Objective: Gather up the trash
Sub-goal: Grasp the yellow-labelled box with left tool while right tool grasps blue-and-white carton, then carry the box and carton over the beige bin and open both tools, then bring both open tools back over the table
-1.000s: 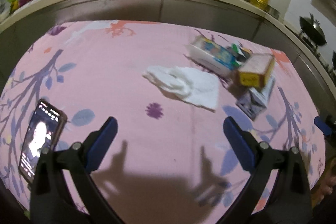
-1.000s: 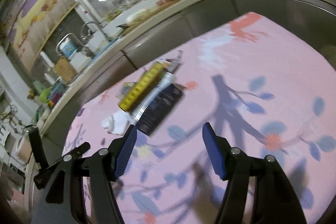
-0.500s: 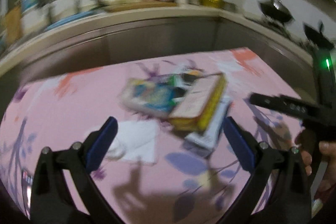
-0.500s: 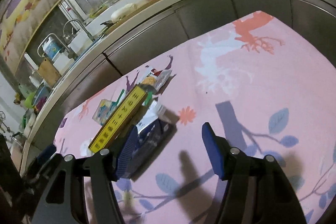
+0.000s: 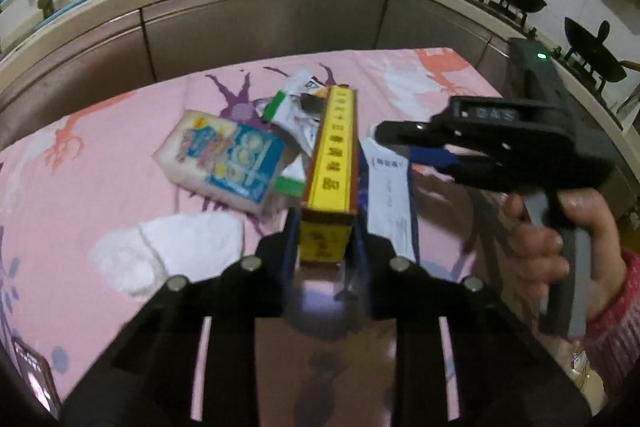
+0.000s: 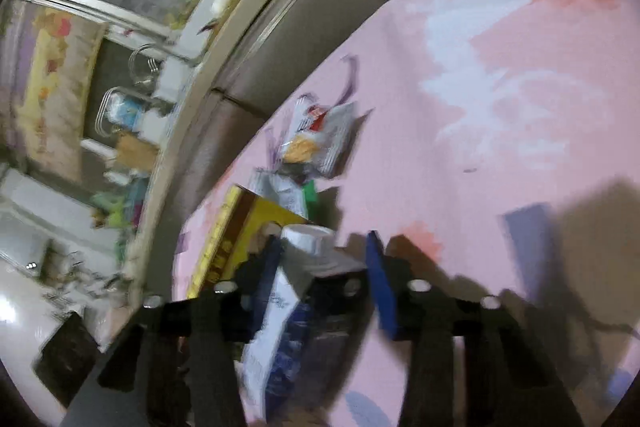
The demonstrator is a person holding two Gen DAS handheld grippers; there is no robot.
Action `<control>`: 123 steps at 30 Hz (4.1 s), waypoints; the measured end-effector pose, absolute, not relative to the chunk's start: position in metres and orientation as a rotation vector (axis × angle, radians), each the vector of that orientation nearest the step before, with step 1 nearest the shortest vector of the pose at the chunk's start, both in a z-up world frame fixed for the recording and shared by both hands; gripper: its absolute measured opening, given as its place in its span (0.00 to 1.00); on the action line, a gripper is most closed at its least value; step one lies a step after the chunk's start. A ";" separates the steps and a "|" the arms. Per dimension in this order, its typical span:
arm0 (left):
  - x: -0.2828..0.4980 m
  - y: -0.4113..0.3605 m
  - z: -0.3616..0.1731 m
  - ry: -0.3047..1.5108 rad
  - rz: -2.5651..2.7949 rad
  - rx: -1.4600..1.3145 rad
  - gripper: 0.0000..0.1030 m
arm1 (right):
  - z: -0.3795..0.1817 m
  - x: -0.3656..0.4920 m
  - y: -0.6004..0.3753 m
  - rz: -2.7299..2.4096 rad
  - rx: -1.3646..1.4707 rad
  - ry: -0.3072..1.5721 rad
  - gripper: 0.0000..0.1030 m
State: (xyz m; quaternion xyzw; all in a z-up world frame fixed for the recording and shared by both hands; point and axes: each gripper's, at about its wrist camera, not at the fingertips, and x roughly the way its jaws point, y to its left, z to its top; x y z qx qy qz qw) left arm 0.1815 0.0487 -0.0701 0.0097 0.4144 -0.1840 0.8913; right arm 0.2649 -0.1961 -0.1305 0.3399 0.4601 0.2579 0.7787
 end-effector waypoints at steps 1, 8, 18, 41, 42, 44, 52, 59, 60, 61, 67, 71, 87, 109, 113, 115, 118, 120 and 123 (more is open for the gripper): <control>0.174 0.054 -0.069 0.856 -0.384 0.004 0.24 | -0.127 0.263 -0.196 0.568 0.726 0.992 0.24; 0.119 0.092 -0.074 0.878 -0.406 -0.131 0.23 | -0.102 0.202 -0.229 0.572 0.690 0.901 0.24; 0.072 0.108 -0.108 0.990 -0.335 -0.136 0.49 | -0.139 0.121 -0.304 0.459 0.880 0.910 0.24; 0.113 0.064 -0.114 1.025 -0.246 0.039 0.22 | -0.155 0.100 -0.292 0.496 0.906 0.925 0.55; 0.111 0.066 -0.112 1.025 -0.253 0.023 0.22 | -0.157 0.099 -0.292 0.500 0.916 0.927 0.46; 0.106 0.068 -0.109 1.024 -0.276 -0.012 0.22 | -0.159 0.099 -0.290 0.513 0.929 0.931 0.43; 0.093 0.048 -0.090 1.014 -0.392 -0.080 0.22 | -0.140 0.090 -0.301 0.533 0.953 0.847 0.36; 0.091 0.009 -0.083 1.020 -0.455 -0.041 0.22 | -0.138 0.079 -0.342 0.507 1.051 0.776 0.23; 0.091 0.002 -0.081 1.019 -0.467 -0.033 0.22 | -0.137 0.077 -0.350 0.490 1.055 0.770 0.23; 0.090 -0.004 -0.080 1.018 -0.478 -0.026 0.22 | -0.137 0.075 -0.354 0.480 1.053 0.765 0.22; 0.089 -0.045 -0.073 1.015 -0.539 0.022 0.22 | -0.135 0.065 -0.377 0.460 1.076 0.721 0.22; 0.094 -0.073 -0.062 1.003 -0.584 0.056 0.22 | -0.125 0.060 -0.401 0.436 1.094 0.654 0.22; 0.144 -0.353 -0.033 0.938 -0.998 0.229 0.22 | -0.093 0.013 -0.618 -0.027 1.024 0.316 0.22; 0.172 -0.389 -0.073 0.934 -0.894 0.155 0.63 | -0.135 0.009 -0.603 -0.140 0.866 0.323 0.41; 0.145 -0.342 -0.074 0.878 -0.785 0.218 0.63 | -0.132 0.001 -0.579 -0.108 0.878 0.344 0.41; 0.133 -0.327 -0.072 0.847 -0.732 0.256 0.63 | -0.133 -0.003 -0.561 -0.077 0.887 0.365 0.41; 0.115 -0.299 -0.068 0.803 -0.639 0.301 0.63 | -0.130 -0.006 -0.532 -0.032 0.883 0.392 0.41; 0.105 -0.274 -0.062 0.786 -0.581 0.297 0.63 | -0.126 -0.008 -0.511 0.007 0.875 0.411 0.41; 0.096 -0.243 -0.055 0.769 -0.520 0.286 0.63 | -0.120 -0.009 -0.484 0.056 0.856 0.440 0.41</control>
